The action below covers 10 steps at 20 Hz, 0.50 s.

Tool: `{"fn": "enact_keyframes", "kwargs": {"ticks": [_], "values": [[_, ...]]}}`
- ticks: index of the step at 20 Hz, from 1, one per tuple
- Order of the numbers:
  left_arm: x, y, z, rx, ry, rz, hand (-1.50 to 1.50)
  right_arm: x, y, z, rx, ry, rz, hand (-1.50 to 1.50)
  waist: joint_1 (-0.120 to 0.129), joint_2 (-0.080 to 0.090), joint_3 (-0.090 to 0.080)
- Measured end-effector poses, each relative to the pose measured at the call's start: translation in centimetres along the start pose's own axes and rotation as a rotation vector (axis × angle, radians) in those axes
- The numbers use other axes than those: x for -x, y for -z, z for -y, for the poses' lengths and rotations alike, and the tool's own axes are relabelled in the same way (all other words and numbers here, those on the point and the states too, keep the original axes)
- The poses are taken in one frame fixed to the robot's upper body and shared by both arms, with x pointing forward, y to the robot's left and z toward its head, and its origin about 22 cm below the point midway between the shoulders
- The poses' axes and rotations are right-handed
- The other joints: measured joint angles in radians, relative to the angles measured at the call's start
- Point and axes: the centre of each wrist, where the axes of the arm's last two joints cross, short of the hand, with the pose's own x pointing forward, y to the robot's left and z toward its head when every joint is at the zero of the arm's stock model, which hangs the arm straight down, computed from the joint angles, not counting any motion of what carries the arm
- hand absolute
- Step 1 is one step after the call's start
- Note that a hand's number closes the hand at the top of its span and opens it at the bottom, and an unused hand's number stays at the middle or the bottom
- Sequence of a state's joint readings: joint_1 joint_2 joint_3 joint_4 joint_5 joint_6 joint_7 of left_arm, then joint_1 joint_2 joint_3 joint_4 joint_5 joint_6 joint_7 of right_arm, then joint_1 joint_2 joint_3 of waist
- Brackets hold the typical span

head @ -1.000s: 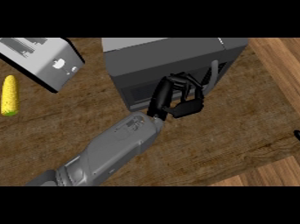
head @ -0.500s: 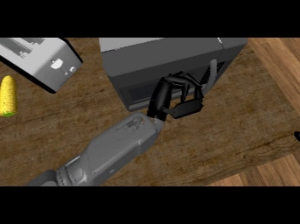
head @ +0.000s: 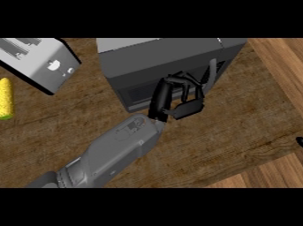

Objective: Pick up the milk, place it into the microwave and close the microwave

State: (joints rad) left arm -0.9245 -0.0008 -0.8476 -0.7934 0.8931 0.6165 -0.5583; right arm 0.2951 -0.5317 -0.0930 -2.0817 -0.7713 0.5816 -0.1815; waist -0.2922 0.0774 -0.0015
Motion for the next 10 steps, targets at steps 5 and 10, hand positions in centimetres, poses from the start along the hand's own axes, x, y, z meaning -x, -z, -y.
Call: {"fn": "enact_keyframes", "kwargs": {"ticks": [5, 10], "values": [[0.11, -0.03, -0.03, -0.015, 0.001, 0.021, 1.5, -0.31, 0.27, -0.12, -0.023, 0.003, 0.001, -1.5, -0.006, 0.002, 0.0], [0.22, -0.06, -0.05, -0.022, -0.002, 0.037, 1.5, -0.44, 0.39, -0.27, -0.032, 0.011, 0.0, -1.5, -0.01, 0.004, 0.001]]}}
